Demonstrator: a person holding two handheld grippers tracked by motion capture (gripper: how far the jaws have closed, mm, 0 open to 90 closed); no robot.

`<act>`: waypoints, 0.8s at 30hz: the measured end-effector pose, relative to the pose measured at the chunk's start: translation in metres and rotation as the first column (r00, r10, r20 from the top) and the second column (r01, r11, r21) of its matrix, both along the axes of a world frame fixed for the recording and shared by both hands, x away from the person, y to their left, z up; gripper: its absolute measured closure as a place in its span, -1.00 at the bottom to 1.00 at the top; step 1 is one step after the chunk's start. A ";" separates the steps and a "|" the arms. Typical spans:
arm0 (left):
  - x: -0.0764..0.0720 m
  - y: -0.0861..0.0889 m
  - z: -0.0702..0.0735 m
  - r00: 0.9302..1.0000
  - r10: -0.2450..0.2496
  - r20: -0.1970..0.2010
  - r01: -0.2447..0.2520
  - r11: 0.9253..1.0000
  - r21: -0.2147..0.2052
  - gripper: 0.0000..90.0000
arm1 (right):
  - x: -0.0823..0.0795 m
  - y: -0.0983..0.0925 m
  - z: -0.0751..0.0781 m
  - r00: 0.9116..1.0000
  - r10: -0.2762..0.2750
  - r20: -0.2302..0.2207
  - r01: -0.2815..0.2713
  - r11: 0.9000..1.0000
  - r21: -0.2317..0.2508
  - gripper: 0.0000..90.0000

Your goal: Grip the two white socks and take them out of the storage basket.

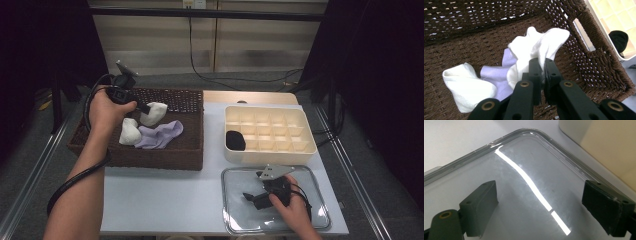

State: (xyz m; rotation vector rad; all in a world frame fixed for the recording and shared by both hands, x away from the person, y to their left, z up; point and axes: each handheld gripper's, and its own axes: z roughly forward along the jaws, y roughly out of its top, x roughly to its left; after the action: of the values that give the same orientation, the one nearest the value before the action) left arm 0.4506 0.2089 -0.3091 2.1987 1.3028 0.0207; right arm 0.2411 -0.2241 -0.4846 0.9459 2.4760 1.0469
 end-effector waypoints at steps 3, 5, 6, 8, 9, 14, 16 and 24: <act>-0.001 0.000 0.000 1.000 -0.002 -0.002 0.002 1.000 -0.004 0.91 | 0.000 0.000 0.000 1.000 0.000 0.000 0.000 1.000 0.000 -0.72; -0.003 0.001 0.000 1.000 -0.003 -0.009 0.003 1.000 -0.004 0.91 | 0.000 0.000 0.000 1.000 0.000 0.000 0.000 1.000 0.000 -0.72; -0.004 0.001 -0.001 1.000 -0.010 -0.009 0.010 1.000 -0.001 0.91 | 0.000 0.000 0.000 1.000 0.000 0.000 0.000 1.000 0.000 -0.72; -0.006 0.001 -0.001 1.000 -0.010 -0.013 0.010 1.000 -0.005 0.91 | 0.000 0.000 0.000 1.000 0.000 0.000 0.000 1.000 0.000 -0.72; -0.006 0.002 -0.002 1.000 -0.017 -0.009 0.017 1.000 -0.005 0.91 | 0.000 0.000 0.000 1.000 0.000 0.000 0.000 1.000 0.000 -0.72; -0.011 0.002 0.003 1.000 -0.030 -0.003 0.030 0.999 -0.010 0.91 | 0.000 0.000 0.000 1.000 0.000 0.000 0.000 1.000 0.000 -0.72; -0.014 0.002 0.006 0.999 -0.037 -0.004 0.037 0.999 -0.016 0.91 | 0.000 0.000 0.000 1.000 -0.001 -0.004 0.001 1.000 0.000 -0.72; -0.020 0.002 0.011 0.998 -0.054 -0.010 0.054 0.998 -0.014 0.91 | 0.000 0.000 0.000 1.000 -0.001 -0.003 0.001 1.000 0.000 -0.72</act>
State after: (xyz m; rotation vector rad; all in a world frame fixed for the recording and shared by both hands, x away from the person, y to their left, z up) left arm 0.4305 0.2107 -0.2984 2.2244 1.2454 -0.0208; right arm 0.2409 -0.2240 -0.4846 0.9497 2.4776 1.0463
